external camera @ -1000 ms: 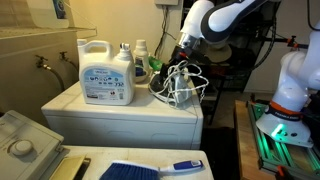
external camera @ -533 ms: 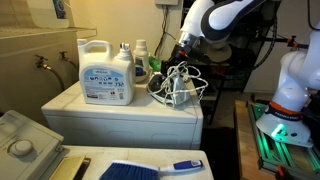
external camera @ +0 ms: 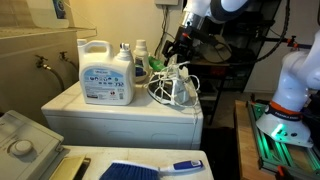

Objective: Put the iron in a lying position

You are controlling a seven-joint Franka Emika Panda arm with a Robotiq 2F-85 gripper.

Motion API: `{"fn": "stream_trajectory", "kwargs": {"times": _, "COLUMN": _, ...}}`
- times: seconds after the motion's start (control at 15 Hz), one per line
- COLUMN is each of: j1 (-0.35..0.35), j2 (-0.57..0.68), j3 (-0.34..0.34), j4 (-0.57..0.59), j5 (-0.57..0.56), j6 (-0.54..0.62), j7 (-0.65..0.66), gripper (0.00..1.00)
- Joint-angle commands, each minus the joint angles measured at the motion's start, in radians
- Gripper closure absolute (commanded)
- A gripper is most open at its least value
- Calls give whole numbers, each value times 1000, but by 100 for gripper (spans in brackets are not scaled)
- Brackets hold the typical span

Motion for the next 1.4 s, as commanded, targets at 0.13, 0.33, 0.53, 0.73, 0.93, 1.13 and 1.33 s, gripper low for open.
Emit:
{"fn": "stream_trajectory", "kwargs": {"times": 0.13, "j1": -21, "j2": -114, "j3": 0, "j4": 77, "j5": -79, "j6": -264, "j7": 72, "gripper": 0}}
{"fn": "stream_trajectory", "kwargs": {"times": 0.33, "j1": -34, "j2": -159, "j3": 6, "j4": 120, "j5": -113, "j6": -400, "j7": 88, "gripper": 1}}
{"fn": "stream_trajectory", "kwargs": {"times": 0.53, "j1": -45, "j2": -202, "j3": 14, "j4": 142, "j5": -156, "j6": -459, "j7": 98, "gripper": 0}}
{"fn": "stream_trajectory", "kwargs": {"times": 0.73, "j1": -53, "j2": -235, "j3": 25, "j4": 154, "j5": -205, "j6": -490, "j7": 104, "gripper": 0}}
{"fn": "stream_trajectory", "kwargs": {"times": 0.93, "j1": -53, "j2": -258, "j3": 30, "j4": 157, "j5": -225, "j6": -510, "j7": 100, "gripper": 0}}
{"fn": "stream_trajectory", "kwargs": {"times": 1.13, "j1": -46, "j2": -243, "j3": 27, "j4": 165, "j5": -210, "j6": -485, "j7": 86, "gripper": 0}}
{"fn": "stream_trajectory", "kwargs": {"times": 1.33, "j1": -47, "j2": -249, "j3": 30, "j4": 165, "j5": -213, "j6": -486, "j7": 86, "gripper": 0}}
